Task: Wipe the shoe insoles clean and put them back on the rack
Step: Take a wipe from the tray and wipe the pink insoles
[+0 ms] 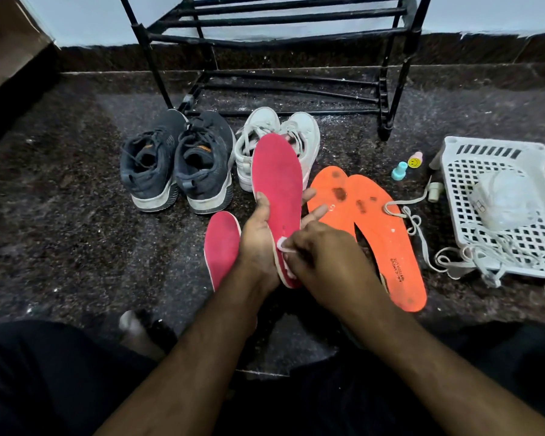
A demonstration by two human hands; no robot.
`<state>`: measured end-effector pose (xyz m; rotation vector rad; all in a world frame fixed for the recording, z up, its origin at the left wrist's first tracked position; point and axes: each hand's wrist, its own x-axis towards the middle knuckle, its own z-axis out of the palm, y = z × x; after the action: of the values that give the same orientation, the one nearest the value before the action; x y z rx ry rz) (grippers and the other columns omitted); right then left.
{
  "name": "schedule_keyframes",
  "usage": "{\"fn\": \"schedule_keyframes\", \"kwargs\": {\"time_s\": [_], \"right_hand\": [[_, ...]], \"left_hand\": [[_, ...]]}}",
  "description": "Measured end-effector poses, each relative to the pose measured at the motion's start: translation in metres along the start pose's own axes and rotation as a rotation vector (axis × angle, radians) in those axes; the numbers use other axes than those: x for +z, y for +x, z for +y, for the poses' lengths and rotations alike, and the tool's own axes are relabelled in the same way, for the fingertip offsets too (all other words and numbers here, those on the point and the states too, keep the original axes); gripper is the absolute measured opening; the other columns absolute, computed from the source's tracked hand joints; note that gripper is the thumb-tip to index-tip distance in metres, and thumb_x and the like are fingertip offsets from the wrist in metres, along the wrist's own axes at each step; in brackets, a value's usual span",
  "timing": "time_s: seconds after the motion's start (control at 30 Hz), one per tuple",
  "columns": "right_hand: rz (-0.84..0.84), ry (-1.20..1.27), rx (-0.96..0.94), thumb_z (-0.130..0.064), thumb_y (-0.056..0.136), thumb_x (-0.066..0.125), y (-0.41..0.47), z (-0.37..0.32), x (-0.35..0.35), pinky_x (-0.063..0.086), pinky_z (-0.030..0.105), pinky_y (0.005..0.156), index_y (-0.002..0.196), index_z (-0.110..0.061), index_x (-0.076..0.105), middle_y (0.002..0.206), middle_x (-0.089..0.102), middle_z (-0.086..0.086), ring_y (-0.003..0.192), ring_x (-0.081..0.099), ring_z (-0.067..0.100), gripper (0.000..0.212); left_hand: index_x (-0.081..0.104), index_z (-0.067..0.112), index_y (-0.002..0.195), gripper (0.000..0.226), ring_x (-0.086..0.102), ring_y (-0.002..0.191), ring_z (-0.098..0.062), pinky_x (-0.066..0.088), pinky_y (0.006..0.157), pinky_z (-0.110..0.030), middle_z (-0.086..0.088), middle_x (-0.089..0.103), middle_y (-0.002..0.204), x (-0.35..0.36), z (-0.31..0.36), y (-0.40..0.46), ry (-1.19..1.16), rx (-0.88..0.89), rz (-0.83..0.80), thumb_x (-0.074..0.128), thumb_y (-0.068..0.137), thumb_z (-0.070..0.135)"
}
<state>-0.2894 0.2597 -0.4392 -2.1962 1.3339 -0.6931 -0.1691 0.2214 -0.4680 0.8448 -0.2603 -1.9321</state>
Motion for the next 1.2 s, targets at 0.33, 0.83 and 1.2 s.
{"fn": "schedule_keyframes", "kwargs": {"time_s": [0.33, 0.83, 1.2], "right_hand": [[0.163, -0.136, 0.030, -0.028, 0.089, 0.062, 0.022, 0.019, -0.009, 0.043, 0.040, 0.078, 0.100, -0.019, 0.071, 0.090, 0.062, 0.005, 0.090, 0.055, 0.028, 0.017], [0.033, -0.048, -0.027, -0.025, 0.087, 0.058, 0.017, 0.016, -0.001, 0.044, 0.035, 0.080, 0.099, -0.018, 0.070, 0.094, 0.065, 0.003, 0.091, 0.059, 0.026, 0.019], [0.199, -0.084, 0.021, -0.020, 0.086, 0.065, 0.025, 0.024, -0.013, 0.041, 0.035, 0.077, 0.096, -0.018, 0.069, 0.089, 0.065, 0.002, 0.086, 0.059, 0.026, 0.011]], "left_hand": [[0.064, 0.005, 0.118, 0.073, 0.069, 0.101, -0.029, 0.045, 0.101, -0.042, -0.019, 0.071, 0.110, 0.007, -0.016, -0.001, -0.099, -0.001, -0.025, 0.028, 0.097, 0.066], [0.067, 0.005, 0.114, 0.073, 0.065, 0.107, -0.029, 0.044, 0.102, -0.043, -0.019, 0.067, 0.116, 0.004, -0.013, 0.002, -0.080, 0.014, 0.006, 0.028, 0.097, 0.065], [0.065, 0.006, 0.115, 0.063, 0.066, 0.106, -0.027, 0.045, 0.100, -0.039, -0.018, 0.070, 0.111, 0.014, -0.026, -0.001, -0.059, -0.010, 0.021, 0.033, 0.100, 0.057]]}}
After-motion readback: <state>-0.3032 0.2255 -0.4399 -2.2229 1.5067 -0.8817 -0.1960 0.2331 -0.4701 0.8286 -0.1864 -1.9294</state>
